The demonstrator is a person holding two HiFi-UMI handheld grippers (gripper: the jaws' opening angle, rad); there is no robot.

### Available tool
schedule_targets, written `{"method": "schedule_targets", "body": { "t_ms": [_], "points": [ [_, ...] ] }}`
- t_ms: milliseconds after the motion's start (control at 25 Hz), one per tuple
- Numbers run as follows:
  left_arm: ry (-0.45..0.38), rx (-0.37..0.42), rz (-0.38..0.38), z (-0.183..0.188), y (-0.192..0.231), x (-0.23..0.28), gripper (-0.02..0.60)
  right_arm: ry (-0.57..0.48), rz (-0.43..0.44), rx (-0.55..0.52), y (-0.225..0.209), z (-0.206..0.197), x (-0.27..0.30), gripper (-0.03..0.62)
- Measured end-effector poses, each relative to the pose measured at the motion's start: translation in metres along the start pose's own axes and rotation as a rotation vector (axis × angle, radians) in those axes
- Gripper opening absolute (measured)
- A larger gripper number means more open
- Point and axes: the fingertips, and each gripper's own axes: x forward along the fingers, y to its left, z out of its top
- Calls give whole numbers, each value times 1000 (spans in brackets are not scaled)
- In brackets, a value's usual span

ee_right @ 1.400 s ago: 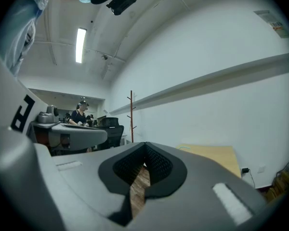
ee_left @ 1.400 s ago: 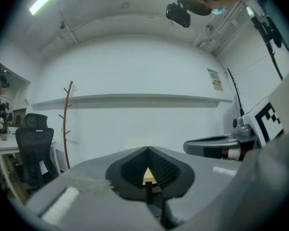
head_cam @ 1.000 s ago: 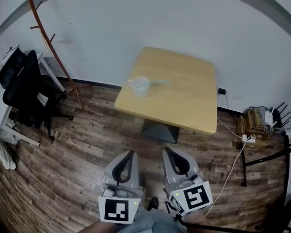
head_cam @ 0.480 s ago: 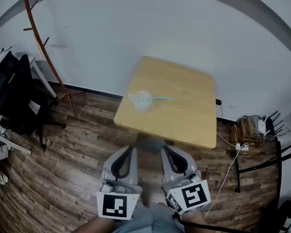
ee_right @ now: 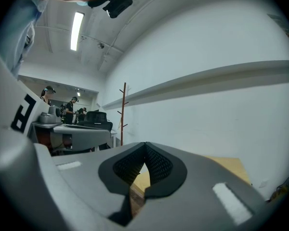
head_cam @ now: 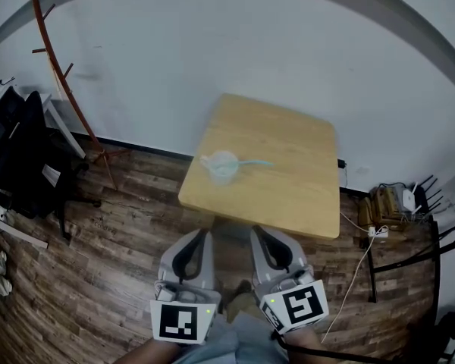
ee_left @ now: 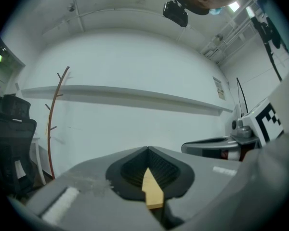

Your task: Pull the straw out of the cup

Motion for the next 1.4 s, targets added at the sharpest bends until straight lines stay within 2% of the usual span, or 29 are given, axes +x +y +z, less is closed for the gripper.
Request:
{"method": "schedule_targets", "body": {
  "t_ms": [240,560,920,1400],
  "points": [
    [26,0,-3,-9,1,25,8,4,-5,6,-20,-5,15,8],
    [63,19,-2,-8,0,86,8,6,11,45,-68,-4,55,8],
    [101,48,45,-7,14,151,8,-11,54,63,-120,0,110,8],
    [81,87,95,10,15,198,8,-49,143,63,-154,14,151,8]
  ]
}}
